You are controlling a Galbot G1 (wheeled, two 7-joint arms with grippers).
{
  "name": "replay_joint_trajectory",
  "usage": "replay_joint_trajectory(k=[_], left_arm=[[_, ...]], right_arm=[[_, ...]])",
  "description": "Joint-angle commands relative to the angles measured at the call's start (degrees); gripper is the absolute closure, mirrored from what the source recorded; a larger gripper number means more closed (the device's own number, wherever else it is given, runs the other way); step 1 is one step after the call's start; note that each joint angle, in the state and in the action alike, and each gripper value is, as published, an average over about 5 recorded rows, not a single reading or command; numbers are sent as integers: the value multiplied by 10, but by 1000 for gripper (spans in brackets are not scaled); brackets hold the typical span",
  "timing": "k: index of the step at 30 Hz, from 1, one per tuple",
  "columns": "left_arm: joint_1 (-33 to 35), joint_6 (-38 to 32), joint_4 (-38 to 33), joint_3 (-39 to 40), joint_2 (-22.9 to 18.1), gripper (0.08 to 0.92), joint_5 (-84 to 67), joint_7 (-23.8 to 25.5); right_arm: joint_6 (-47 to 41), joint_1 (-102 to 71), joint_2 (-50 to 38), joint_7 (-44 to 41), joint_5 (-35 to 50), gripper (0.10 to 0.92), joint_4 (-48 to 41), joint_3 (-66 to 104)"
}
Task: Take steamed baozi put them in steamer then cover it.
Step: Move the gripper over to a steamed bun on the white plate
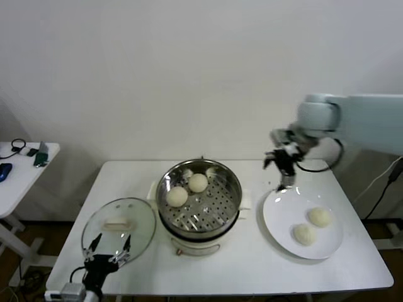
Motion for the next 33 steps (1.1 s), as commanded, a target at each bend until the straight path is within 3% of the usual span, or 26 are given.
replay_joint_trajectory(k=[1,11,26,33], left_arm=[[-1,3,-2,1,-11,177,6,0],[6,0,0,2,-21,177,11,-2],[6,-2,14,-3,-18,177,9,-2],[4,-1,14,-5,-16,177,8,-2]], right_arm=[[-7,-96,-191,36,-126,203,46,-19],[-28,-405,-180,62,-194,203,-51,261],[-31,-454,-120,65,-184,204,-121,301],[-32,-469,-106,64,-175,306,-128,321]])
